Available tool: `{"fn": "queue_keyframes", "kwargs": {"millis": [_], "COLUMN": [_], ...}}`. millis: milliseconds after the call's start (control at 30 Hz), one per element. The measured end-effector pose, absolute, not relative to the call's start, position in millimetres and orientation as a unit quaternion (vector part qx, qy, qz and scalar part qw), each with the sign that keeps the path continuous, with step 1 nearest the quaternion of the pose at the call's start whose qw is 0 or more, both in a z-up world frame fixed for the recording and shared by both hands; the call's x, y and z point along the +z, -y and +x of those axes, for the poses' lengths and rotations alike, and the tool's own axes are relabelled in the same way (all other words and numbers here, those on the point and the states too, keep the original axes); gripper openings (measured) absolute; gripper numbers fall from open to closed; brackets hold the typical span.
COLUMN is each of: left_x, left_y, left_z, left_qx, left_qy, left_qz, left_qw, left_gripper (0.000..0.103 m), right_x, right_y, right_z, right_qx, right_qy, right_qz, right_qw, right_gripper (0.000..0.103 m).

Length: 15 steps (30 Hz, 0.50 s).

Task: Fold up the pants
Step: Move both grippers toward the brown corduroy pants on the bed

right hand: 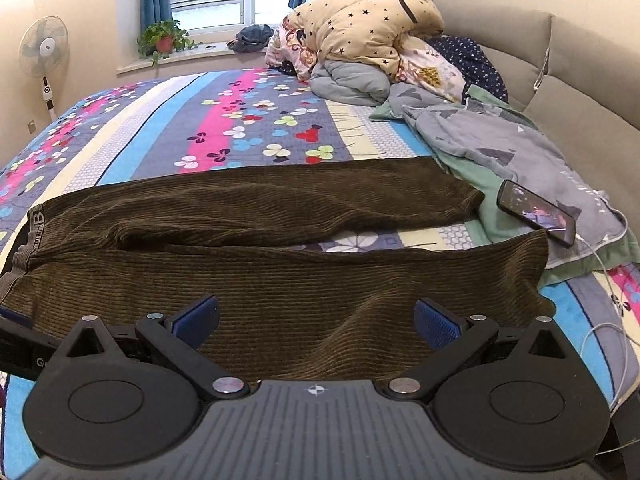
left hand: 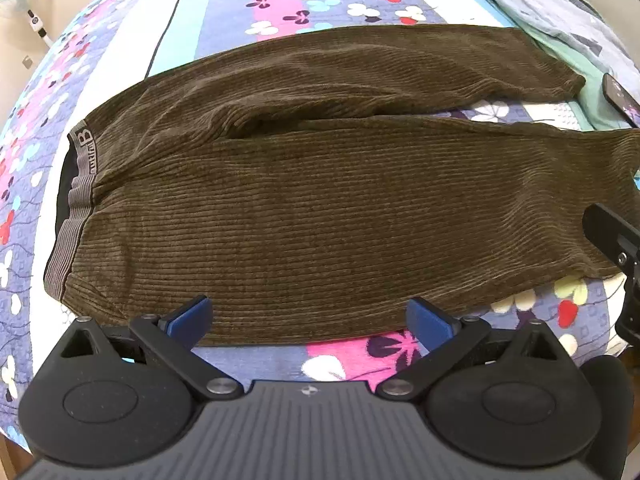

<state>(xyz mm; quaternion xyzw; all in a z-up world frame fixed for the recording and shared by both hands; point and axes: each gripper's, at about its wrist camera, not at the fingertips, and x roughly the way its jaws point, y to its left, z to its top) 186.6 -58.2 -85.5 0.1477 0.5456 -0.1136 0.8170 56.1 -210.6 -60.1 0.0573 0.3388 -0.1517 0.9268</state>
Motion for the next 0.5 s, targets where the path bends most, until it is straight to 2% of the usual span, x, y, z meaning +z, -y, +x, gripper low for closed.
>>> {"fn": "queue_keyframes", "kwargs": {"millis": [500], "left_x": [-59], "left_y": [59], "left_z": [168], "left_qx": [-0.100], "left_qy": [-0.531], "left_qz": [0.150], "left_qw": [0.828], "left_gripper": [0.103], "right_x": [-45], "right_y": [218], "right_z": [39], "right_qx": [-0.145], "right_qy": [-0.327], "right_qz": [0.075], "right_qw": [0.931], "right_gripper": [0.103]}}
